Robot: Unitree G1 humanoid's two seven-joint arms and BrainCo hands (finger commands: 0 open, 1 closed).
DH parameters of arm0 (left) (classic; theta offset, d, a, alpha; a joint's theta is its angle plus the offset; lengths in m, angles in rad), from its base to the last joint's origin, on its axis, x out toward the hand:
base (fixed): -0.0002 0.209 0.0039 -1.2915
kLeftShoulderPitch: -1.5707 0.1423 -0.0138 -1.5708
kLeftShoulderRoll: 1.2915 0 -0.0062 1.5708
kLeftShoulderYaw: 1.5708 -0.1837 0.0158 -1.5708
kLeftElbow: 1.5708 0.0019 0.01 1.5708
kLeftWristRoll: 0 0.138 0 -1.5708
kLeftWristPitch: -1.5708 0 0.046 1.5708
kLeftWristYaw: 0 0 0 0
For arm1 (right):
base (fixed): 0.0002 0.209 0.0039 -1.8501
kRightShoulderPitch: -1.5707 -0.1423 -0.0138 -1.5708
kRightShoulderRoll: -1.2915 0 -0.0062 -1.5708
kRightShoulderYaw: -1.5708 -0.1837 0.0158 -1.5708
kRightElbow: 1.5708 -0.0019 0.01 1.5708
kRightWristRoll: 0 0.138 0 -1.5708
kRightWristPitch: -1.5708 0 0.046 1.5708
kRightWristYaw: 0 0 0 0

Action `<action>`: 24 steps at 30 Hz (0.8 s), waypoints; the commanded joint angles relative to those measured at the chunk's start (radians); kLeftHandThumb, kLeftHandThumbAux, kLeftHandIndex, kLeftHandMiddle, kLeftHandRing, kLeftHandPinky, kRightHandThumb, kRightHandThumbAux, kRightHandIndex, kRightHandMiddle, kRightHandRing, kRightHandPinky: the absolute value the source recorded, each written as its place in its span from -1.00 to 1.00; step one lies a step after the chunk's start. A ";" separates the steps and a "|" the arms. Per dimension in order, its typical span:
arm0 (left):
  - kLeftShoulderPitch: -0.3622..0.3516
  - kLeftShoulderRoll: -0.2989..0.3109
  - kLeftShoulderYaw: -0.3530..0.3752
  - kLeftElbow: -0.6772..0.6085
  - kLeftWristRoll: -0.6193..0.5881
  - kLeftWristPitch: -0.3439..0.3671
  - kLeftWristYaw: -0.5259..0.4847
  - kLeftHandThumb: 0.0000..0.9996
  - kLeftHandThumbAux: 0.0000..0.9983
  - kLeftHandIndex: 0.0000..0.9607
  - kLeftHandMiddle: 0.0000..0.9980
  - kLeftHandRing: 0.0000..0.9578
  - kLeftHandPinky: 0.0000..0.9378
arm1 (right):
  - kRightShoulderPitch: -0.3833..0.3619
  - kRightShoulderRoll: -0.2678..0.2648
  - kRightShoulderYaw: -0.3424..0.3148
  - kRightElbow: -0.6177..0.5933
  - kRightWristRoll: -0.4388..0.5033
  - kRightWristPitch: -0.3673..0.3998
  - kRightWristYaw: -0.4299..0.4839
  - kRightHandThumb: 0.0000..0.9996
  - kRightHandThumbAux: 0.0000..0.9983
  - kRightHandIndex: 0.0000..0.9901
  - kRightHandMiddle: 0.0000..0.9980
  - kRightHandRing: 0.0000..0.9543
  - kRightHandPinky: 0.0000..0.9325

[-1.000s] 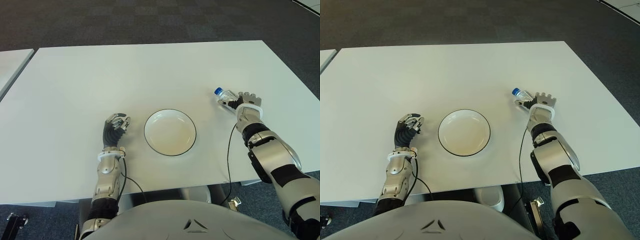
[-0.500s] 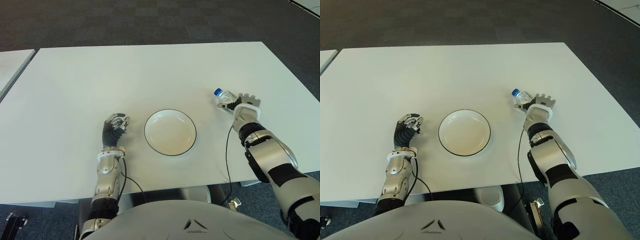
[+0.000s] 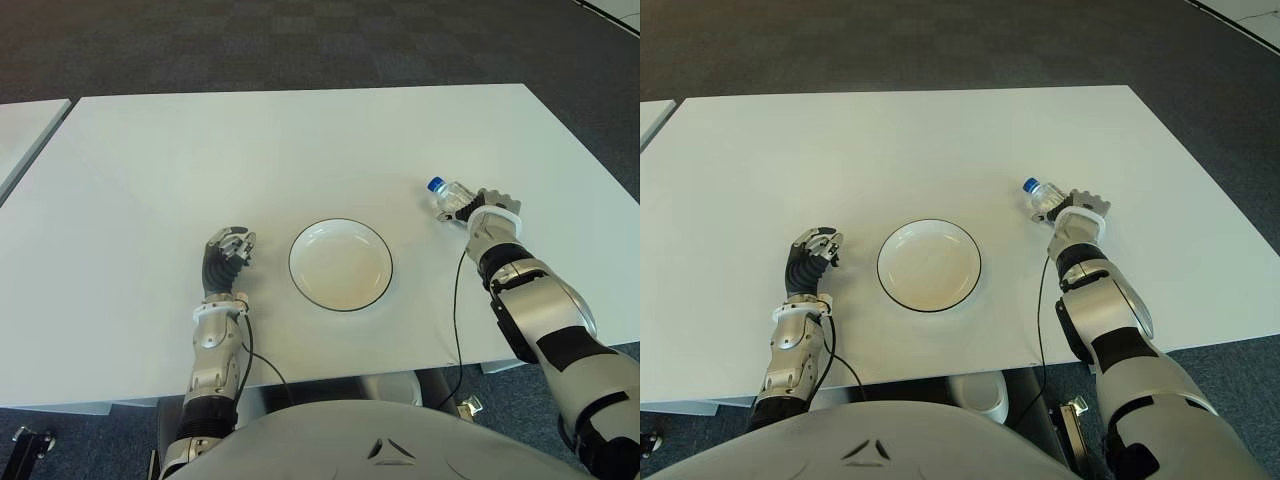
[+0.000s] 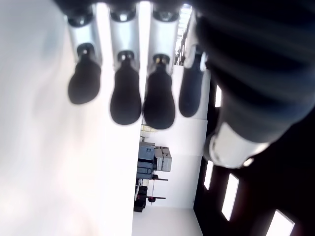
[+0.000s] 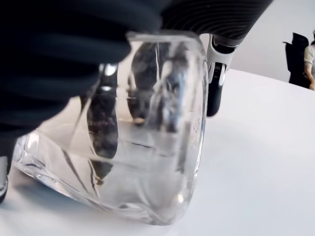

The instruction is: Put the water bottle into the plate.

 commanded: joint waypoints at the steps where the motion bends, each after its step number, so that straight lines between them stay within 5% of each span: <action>1: 0.011 -0.004 0.007 0.028 0.010 0.007 0.013 0.41 0.44 -0.09 0.45 0.50 0.55 | 0.132 0.086 -0.032 0.076 0.073 0.026 0.075 0.40 0.43 -0.12 0.52 0.66 0.83; 24: 0.010 -0.005 0.014 0.020 0.007 0.036 0.019 0.41 0.44 -0.09 0.43 0.48 0.53 | 0.107 0.102 -0.137 0.059 0.123 0.034 -0.012 0.38 0.46 -0.12 0.71 0.83 0.90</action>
